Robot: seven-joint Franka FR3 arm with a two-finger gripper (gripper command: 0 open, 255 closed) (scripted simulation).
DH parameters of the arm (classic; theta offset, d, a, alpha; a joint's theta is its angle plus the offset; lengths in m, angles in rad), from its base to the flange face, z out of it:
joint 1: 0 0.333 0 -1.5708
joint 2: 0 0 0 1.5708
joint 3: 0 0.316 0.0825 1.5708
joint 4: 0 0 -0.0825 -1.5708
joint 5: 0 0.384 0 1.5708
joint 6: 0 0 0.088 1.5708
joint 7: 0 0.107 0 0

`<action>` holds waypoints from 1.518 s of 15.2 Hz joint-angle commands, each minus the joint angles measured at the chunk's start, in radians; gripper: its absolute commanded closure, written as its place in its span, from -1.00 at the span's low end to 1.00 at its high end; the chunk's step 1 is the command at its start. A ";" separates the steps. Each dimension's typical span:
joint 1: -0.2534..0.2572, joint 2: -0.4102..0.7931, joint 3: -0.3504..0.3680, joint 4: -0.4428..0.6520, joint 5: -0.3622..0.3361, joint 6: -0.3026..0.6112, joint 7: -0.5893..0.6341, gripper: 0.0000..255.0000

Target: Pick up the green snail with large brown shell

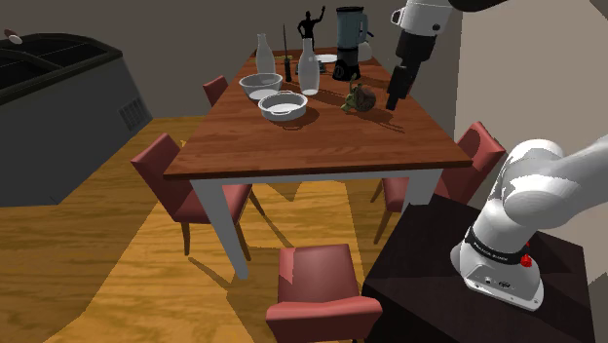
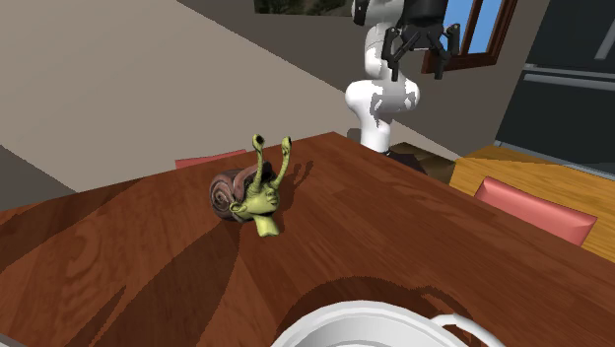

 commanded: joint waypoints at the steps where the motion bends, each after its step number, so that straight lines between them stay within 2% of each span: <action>1: 0.000 0.000 0.000 0.000 0.000 0.000 0.000 -1.00; 7: -0.027 0.180 -0.094 0.097 -0.043 0.083 -0.091 -1.00; 13: -0.042 0.375 -0.183 0.233 -0.052 0.141 -0.182 -1.00; 18: -0.051 0.548 -0.254 0.378 -0.029 0.166 -0.263 -1.00; 23: -0.069 0.735 -0.317 0.556 0.026 0.164 -0.351 -1.00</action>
